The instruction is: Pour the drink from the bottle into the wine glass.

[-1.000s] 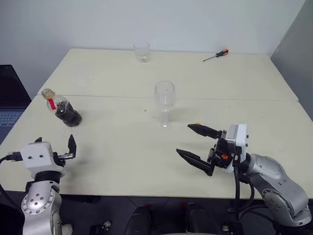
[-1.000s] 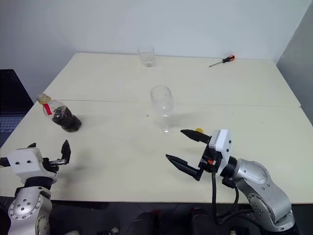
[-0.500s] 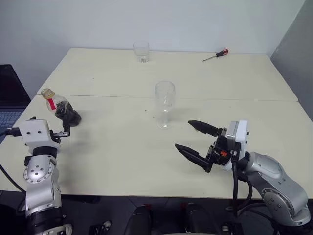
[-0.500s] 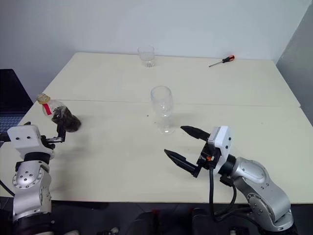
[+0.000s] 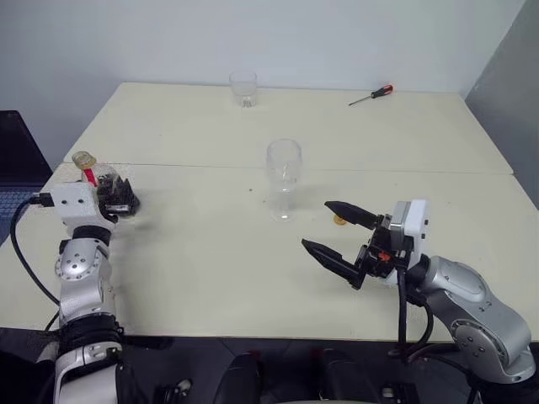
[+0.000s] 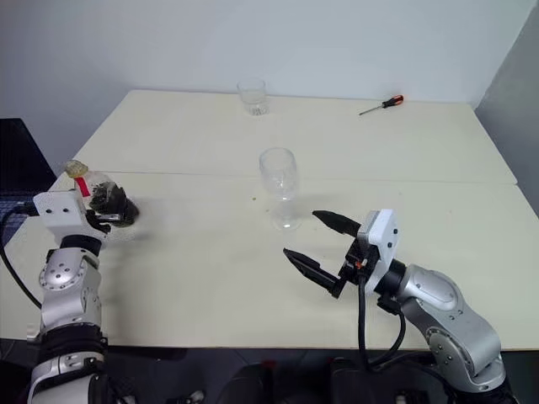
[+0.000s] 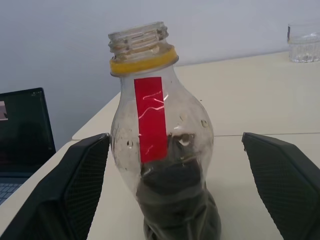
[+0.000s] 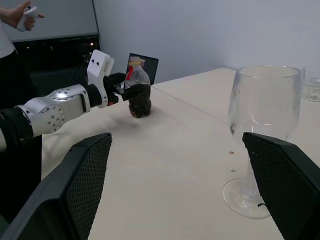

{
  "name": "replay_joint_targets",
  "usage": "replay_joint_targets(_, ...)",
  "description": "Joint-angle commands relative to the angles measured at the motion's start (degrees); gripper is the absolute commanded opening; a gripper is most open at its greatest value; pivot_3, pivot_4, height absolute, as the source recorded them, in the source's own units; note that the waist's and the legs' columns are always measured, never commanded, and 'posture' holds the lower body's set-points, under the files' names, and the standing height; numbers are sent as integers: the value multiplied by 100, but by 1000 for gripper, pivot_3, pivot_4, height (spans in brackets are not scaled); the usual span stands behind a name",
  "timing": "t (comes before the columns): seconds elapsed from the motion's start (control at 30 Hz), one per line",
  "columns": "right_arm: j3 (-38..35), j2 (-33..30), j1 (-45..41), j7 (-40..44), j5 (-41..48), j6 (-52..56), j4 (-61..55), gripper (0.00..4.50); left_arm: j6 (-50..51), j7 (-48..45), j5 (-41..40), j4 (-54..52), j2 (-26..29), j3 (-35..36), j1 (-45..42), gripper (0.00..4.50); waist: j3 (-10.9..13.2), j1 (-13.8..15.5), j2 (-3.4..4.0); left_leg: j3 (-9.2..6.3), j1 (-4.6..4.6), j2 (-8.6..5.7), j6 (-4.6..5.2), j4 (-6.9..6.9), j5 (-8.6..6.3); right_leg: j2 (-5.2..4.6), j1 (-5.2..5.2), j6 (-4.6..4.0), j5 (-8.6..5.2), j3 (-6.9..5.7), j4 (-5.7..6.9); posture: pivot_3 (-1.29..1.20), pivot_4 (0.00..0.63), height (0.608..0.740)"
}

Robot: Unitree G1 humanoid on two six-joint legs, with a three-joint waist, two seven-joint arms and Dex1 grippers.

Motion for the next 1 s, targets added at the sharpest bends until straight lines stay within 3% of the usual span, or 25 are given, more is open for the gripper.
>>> replay_joint_targets(0.03, -107, -17, -90, -25, 111, 0, -253, 4470, -323, -105, -32, 480, 243, 17, -275, 4500, 0, -1, 0, 0, 0, 0, 0, 0, 0, 0, 0, 0, 0, 0, 0, 0, 150, 740)
replay_joint_targets(0.5, -133, -19, -151, -115, 148, 115, -269, 4470, -1099, -175, 92, 2345, 644, -193, -1327, 4500, -2, -5, -3, 0, -4, -1, 0, 2, 0, 0, -4, 1, 1, -2, 2, 0, 150, 740)
replay_joint_targets(0.6, -125, -17, -166, -132, 131, 111, -238, 4500, -1195, -271, 52, 2592, 650, -221, -1480, 3884, -2, -6, -3, 1, -4, -2, 0, 1, 0, 0, -5, 1, 1, -3, 3, 0, 150, 740)
replay_joint_targets(0.73, -138, 0, -170, -177, 110, 107, -196, 4500, -1293, -321, 42, 2793, 658, -256, -1568, 2681, -2, -9, -3, 2, -5, -2, 0, 1, 0, 0, -5, 1, 1, -3, 3, 0, 150, 740)
replay_joint_targets(1.0, -137, 9, -165, -192, 86, 79, -167, 4500, -1392, -411, 41, 2933, 672, -284, -1635, 2576, -2, -6, -4, 2, -5, -3, 0, 2, 0, -1, -5, 1, 1, -4, 4, 0, 150, 740)
